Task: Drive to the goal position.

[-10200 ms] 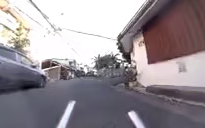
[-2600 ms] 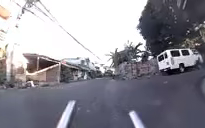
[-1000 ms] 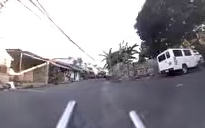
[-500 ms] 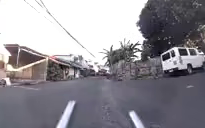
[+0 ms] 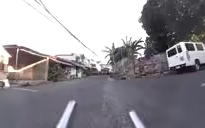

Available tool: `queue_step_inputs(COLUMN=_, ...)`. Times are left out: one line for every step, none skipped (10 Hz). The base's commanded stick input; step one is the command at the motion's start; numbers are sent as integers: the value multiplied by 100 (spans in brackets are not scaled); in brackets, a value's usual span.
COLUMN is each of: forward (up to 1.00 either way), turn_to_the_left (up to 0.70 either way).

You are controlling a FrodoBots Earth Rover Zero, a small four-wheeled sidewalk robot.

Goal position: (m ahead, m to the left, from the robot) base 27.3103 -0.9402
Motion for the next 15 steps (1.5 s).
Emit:
queue_step_inputs(forward=85, turn_to_the_left=-34)
queue_step_inputs(forward=85, turn_to_the_left=-34)
queue_step_inputs(forward=85, turn_to_the_left=-34)
queue_step_inputs(forward=85, turn_to_the_left=-34)
queue_step_inputs(forward=85, turn_to_the_left=-34)
queue_step_inputs(forward=85, turn_to_the_left=-34)
queue_step_inputs(forward=85, turn_to_the_left=-34)
queue_step_inputs(forward=85, turn_to_the_left=-11)
queue_step_inputs(forward=85, turn_to_the_left=0)
queue_step_inputs(forward=85, turn_to_the_left=0)
queue_step_inputs(forward=85, turn_to_the_left=0)
queue_step_inputs(forward=85, turn_to_the_left=0)
queue_step_inputs(forward=85, turn_to_the_left=0)
queue_step_inputs(forward=85, turn_to_the_left=0)
queue_step_inputs(forward=85, turn_to_the_left=0)
